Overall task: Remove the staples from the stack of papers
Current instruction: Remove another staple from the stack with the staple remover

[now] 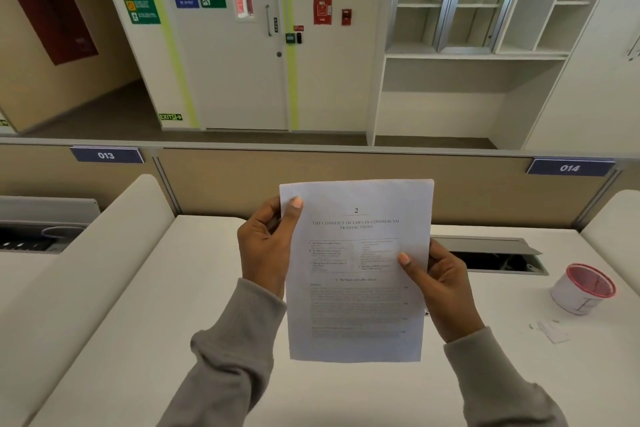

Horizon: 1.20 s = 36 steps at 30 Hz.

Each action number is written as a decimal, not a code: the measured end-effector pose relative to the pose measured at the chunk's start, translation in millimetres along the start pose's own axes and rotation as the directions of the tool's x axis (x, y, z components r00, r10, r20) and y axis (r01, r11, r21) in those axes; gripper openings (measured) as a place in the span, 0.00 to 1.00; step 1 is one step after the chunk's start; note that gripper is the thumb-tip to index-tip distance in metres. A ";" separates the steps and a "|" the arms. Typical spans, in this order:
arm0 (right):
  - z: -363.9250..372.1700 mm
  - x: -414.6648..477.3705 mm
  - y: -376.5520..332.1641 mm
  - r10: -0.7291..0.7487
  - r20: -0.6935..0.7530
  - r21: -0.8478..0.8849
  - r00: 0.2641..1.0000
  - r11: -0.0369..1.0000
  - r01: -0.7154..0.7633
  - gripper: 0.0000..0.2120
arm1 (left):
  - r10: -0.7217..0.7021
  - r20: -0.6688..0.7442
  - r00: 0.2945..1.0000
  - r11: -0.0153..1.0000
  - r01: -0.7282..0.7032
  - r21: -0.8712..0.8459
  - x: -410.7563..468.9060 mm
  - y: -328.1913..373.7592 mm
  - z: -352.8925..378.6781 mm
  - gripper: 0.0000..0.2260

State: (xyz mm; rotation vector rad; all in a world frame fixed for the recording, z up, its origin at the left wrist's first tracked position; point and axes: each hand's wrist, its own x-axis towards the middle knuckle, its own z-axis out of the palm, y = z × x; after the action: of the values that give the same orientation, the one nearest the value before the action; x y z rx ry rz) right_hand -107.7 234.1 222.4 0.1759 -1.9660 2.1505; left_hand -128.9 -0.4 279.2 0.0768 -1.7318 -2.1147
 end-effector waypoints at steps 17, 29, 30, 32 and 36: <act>1.2 -10.2 1.5 0.007 -0.038 -0.042 0.999 0.999 -0.008 0.11 | -0.128 -0.058 0.990 0.973 0.114 -0.200 -13.7 3.9 -3.9 0.04; -5.1 8.0 9.2 0.006 -0.073 -0.026 0.997 1.000 -0.008 0.11 | -0.154 0.055 0.987 0.981 0.160 -0.114 6.3 -14.6 -0.7 0.12; -5.4 10.5 9.3 0.005 -0.077 -0.022 0.997 1.000 -0.007 0.11 | -0.162 0.086 0.983 0.982 0.169 -0.086 6.4 -18.4 -2.0 0.14; -6.6 17.1 10.5 0.003 -0.089 -0.018 0.996 1.000 -0.005 0.11 | -0.164 0.158 0.974 0.986 0.165 0.005 3.9 -28.9 -6.8 0.15; -7.9 34.7 9.9 -0.003 -0.124 0.015 0.992 1.000 0.005 0.10 | -0.164 0.259 0.952 0.981 0.129 0.145 -9.2 -60.4 -20.3 0.09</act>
State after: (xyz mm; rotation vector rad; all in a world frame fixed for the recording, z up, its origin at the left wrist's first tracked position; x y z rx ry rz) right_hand -143.3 244.1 220.2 0.0478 -1.8797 2.1197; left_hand -131.0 -7.1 215.2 -0.0517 -2.0775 -2.2021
